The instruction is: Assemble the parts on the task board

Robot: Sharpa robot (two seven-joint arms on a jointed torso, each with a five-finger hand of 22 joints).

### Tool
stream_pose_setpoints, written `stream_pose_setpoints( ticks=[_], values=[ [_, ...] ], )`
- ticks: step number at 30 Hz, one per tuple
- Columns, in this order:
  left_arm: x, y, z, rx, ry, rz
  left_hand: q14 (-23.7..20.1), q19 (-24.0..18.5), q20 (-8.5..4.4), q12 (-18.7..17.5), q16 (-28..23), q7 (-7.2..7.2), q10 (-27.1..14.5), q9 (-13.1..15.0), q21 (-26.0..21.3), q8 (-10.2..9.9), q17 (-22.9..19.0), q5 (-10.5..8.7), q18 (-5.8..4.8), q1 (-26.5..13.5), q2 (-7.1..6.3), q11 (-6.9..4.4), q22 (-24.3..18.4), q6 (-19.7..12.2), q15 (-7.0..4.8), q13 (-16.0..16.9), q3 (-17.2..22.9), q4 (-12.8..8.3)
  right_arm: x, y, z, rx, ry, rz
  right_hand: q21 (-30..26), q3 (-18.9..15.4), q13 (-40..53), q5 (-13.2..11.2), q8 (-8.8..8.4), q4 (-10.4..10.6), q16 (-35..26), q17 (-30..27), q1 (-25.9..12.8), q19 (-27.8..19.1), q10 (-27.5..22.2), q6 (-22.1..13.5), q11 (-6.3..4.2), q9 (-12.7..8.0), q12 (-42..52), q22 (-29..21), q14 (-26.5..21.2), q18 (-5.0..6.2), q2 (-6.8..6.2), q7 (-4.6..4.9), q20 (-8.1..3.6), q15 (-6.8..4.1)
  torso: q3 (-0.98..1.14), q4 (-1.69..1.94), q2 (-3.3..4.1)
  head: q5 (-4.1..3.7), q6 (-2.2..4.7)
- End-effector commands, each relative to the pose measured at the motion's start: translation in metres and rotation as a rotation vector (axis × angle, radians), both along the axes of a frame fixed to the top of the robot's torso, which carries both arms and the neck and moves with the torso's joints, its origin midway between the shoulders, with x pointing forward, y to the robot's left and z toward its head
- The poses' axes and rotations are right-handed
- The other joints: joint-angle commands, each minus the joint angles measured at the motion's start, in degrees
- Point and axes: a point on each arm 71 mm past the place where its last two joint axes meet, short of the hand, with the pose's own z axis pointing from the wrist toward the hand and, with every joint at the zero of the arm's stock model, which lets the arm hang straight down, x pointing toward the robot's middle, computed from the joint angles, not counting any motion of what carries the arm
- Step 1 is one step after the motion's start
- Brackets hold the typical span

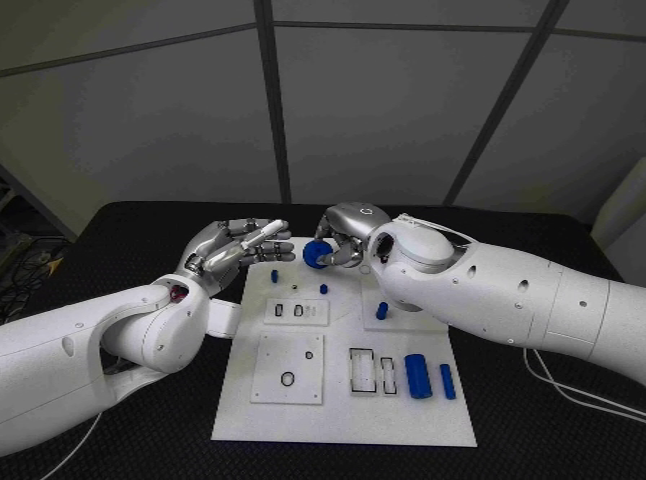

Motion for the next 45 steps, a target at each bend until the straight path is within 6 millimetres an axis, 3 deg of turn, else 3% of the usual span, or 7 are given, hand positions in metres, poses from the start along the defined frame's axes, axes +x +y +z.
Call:
stream_pose_setpoints(
  ticks=[1,20,25,30,35,45],
  values=[
    [0.000,-0.002,0.001,-0.009,-0.004,-0.011,0.08,0.09,-0.10,-0.36,-0.19,0.66,0.26,-0.06,0.23,-0.39,-0.07,0.36,-1.20,0.03,0.44,0.00,-0.08,0.17,0.22,-0.02,-0.26,-0.22,0.001,0.002,-0.001,-0.024,-0.003,-0.001,0.31,0.34,1.66,0.20,0.30,-0.13,0.01,5.78,-0.37,6.04,0.42,1.58,0.10,1.32,0.20,15.10,3.95,-0.42,0.37,-0.99,-0.55,-0.55,0.03,-0.10,-0.03,0.21,-0.12],
    [0.000,-0.002,0.002,-0.010,-0.005,-0.013,0.08,0.09,-0.10,-0.36,-0.19,0.66,0.26,-0.06,0.23,-0.39,-0.07,0.36,-1.20,0.03,0.44,0.00,-0.08,0.17,0.22,-0.02,-0.26,-0.22,0.006,0.008,-0.011,-0.088,0.018,-0.008,0.31,0.20,1.42,0.22,-0.50,-0.21,-0.10,5.60,-1.26,6.04,0.17,0.93,0.23,1.31,-0.19,15.10,3.90,-0.42,0.14,-0.79,-0.58,-0.52,0.04,-0.10,-0.03,0.32,-0.42],
    [0.000,-0.002,0.002,-0.010,-0.005,-0.013,0.08,0.09,-0.10,-0.36,-0.19,0.66,0.26,-0.06,0.23,-0.39,-0.07,0.36,-1.20,0.03,0.44,0.00,-0.08,0.17,0.22,-0.02,-0.26,-0.22,0.006,0.009,-0.011,-0.085,0.018,-0.006,0.31,-0.25,0.82,-0.54,-1.73,-0.14,-0.13,5.60,-2.62,6.04,-0.41,-4.14,1.20,0.06,-1.06,15.10,3.90,-0.42,-0.84,0.38,-0.09,0.18,0.06,-0.11,-0.07,0.35,-0.42],
    [0.000,-0.002,0.002,-0.010,-0.005,-0.012,0.08,0.09,-0.10,-0.36,-0.19,0.66,0.26,-0.06,0.23,-0.39,-0.07,0.36,-1.20,0.03,0.44,0.00,-0.08,0.17,0.22,-0.02,-0.26,-0.22,0.007,0.010,-0.012,-0.088,0.030,-0.006,0.31,-1.62,0.52,-1.74,-1.64,1.38,-0.07,5.76,-5.05,6.04,-0.78,-8.48,1.97,-1.55,-1.61,15.10,3.92,-0.42,-2.17,1.13,0.63,0.88,0.06,-0.10,-0.05,0.37,-0.47],
    [0.000,-0.002,0.002,-0.009,-0.004,-0.012,0.08,0.09,-0.10,-0.36,-0.19,0.66,0.26,-0.06,0.23,-0.39,-0.07,0.36,-1.20,0.03,0.44,0.00,-0.08,0.17,0.22,-0.02,-0.26,-0.22,0.008,0.009,-0.014,-0.098,0.044,-0.010,0.31,-2.43,0.45,-1.87,-1.46,3.92,0.00,5.91,-6.98,6.04,-0.96,-8.93,2.17,-2.26,-1.85,15.10,3.94,-0.42,-2.90,1.29,0.95,1.10,0.07,-0.11,-0.04,0.37,-0.48],
    [0.000,-0.002,0.002,-0.009,-0.004,-0.012,0.08,0.09,-0.10,-0.36,-0.19,0.66,0.26,-0.06,0.23,-0.39,-0.07,0.36,-1.20,0.03,0.44,0.00,-0.08,0.17,0.22,-0.02,-0.26,-0.22,0.007,0.003,-0.011,-0.063,0.025,-0.012,0.31,-2.24,0.97,-0.32,-1.22,5.80,0.01,5.94,-7.38,6.04,-0.72,-7.98,2.08,-2.63,-1.44,15.10,3.94,-0.42,-2.73,1.14,0.98,1.06,0.09,-0.10,-0.05,0.30,-0.42]
  ],
)
